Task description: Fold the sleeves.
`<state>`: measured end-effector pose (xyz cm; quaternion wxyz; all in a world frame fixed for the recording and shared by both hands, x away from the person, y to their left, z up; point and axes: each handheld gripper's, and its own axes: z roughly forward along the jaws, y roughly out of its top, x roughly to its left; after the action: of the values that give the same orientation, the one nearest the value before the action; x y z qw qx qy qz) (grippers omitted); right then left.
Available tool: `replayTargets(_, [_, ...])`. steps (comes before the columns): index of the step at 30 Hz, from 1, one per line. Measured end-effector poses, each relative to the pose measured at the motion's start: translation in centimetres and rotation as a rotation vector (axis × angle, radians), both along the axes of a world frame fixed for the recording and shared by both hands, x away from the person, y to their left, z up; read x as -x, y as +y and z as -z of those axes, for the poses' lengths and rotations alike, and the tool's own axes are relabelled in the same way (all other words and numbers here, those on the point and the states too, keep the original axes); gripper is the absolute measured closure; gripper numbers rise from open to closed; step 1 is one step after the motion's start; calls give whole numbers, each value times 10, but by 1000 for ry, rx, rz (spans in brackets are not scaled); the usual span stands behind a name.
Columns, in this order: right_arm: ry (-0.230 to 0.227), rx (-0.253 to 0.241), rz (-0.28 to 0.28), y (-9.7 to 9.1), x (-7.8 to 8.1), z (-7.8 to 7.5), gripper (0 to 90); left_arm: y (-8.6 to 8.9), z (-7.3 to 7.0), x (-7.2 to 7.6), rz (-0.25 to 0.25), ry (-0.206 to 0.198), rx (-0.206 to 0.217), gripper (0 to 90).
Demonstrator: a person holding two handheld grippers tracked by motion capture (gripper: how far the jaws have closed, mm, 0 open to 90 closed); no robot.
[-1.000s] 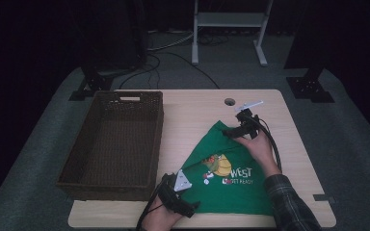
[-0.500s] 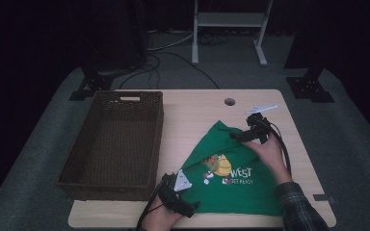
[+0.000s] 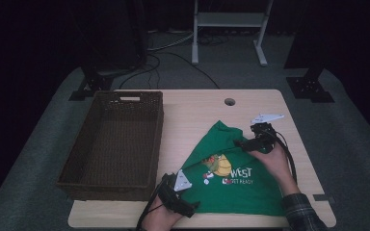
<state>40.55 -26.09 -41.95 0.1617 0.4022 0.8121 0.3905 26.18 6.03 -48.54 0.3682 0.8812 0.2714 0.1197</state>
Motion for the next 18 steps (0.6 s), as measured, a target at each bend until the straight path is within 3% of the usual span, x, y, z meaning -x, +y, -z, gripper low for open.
replayTargets(8, [-4, 4, 6, -6, 11, 16, 0, 0, 0, 0, 1, 0, -1, 0])
replayTargets(18, [30, 19, 25, -11, 14, 43, 0, 0, 0, 0, 0, 0, -1, 0])
